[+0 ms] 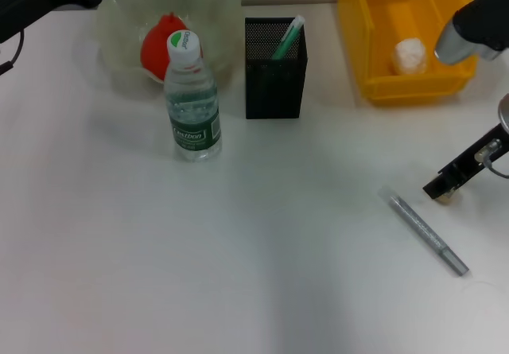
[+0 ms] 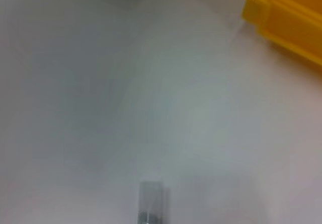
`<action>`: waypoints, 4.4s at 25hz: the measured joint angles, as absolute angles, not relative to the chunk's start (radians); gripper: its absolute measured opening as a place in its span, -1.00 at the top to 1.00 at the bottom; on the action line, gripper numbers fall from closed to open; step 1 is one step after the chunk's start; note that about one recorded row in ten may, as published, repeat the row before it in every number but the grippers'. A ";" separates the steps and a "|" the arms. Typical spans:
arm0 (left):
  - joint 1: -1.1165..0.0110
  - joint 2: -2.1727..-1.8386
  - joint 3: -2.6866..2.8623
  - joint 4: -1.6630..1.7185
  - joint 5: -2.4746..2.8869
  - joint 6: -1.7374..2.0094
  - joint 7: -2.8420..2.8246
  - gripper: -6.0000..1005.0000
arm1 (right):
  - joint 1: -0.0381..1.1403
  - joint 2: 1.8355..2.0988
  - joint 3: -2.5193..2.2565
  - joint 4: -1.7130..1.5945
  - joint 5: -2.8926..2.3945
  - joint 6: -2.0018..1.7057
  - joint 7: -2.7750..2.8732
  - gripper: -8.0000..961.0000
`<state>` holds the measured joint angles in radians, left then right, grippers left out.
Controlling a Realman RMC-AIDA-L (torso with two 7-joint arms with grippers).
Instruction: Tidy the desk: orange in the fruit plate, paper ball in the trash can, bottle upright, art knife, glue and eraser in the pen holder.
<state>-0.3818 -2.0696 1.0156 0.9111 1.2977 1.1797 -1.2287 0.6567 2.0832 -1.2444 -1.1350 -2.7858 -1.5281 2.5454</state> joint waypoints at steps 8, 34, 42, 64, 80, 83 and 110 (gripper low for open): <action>-0.380 -2.068 1.015 0.911 1.298 1.180 -1.229 -0.39 | 0.681 2.081 -1.245 -1.088 -2.788 -1.508 2.542 0.03; -0.368 -2.068 1.014 0.921 1.270 1.179 -1.221 -0.39 | 0.611 2.017 -0.673 -0.976 -2.194 -1.633 2.081 0.45; -0.367 -2.068 1.009 0.910 1.261 1.175 -1.206 -0.39 | 0.655 2.058 -0.664 -0.711 -1.904 -1.351 1.682 0.39; -0.328 -2.068 0.989 0.896 1.231 1.183 -1.195 -0.39 | 0.853 2.086 -0.972 -0.550 -1.892 -0.979 1.596 0.22; -0.342 -2.068 0.989 0.896 1.232 1.181 -1.197 -0.39 | 0.817 2.082 -0.976 -0.636 -1.901 -1.045 1.698 -0.01; -0.345 -2.068 0.989 0.896 1.232 1.175 -1.195 -0.39 | 0.781 2.081 -0.976 -0.722 -1.903 -1.110 1.764 -0.01; -0.384 -2.065 0.995 0.896 1.238 1.123 -1.194 -0.39 | 0.675 2.086 -1.409 -1.295 -2.679 -1.529 2.857 -0.01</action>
